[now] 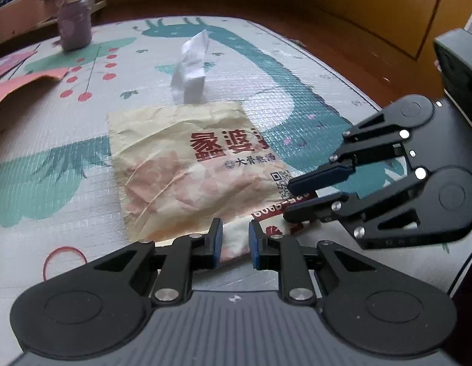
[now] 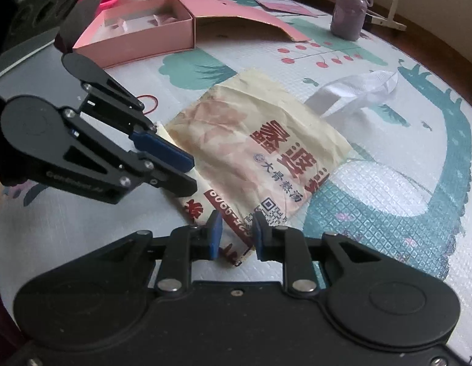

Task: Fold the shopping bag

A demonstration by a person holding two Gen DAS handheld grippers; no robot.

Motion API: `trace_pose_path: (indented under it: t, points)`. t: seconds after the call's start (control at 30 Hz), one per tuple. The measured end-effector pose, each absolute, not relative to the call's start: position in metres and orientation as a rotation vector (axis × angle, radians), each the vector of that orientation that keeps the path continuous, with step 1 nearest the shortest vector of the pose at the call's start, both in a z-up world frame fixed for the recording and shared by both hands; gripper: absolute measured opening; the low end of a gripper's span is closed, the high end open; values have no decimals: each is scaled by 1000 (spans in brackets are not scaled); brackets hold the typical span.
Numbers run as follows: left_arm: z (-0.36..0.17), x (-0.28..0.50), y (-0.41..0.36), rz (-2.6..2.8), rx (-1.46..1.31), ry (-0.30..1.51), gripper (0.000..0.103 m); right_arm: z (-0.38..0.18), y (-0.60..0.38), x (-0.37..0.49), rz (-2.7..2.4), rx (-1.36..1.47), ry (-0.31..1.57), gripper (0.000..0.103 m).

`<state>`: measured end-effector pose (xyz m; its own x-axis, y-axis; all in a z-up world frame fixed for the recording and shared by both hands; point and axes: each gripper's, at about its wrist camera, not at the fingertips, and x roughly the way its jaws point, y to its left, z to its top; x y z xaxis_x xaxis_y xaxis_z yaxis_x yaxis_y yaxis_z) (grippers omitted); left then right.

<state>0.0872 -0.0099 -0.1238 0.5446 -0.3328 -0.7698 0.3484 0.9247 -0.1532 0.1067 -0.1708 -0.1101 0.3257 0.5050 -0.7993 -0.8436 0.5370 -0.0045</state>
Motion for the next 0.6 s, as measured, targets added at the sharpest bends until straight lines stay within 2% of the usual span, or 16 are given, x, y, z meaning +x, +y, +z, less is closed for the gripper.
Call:
trace_pose_path:
  t: [0.2, 0.37, 0.47, 0.6]
  points:
    - [-118, 82, 23, -384, 24, 950, 19, -109, -169, 103, 933, -513, 821, 20]
    - [-115, 79, 22, -407, 97, 947, 19, -109, -170, 105, 931, -495, 835, 20]
    - [-114, 71, 11, -467, 250, 899, 20, -110, -171, 107, 934, -486, 843, 20]
    - [-118, 49, -17, -551, 633, 792, 20, -110, -172, 113, 952, -461, 867, 20]
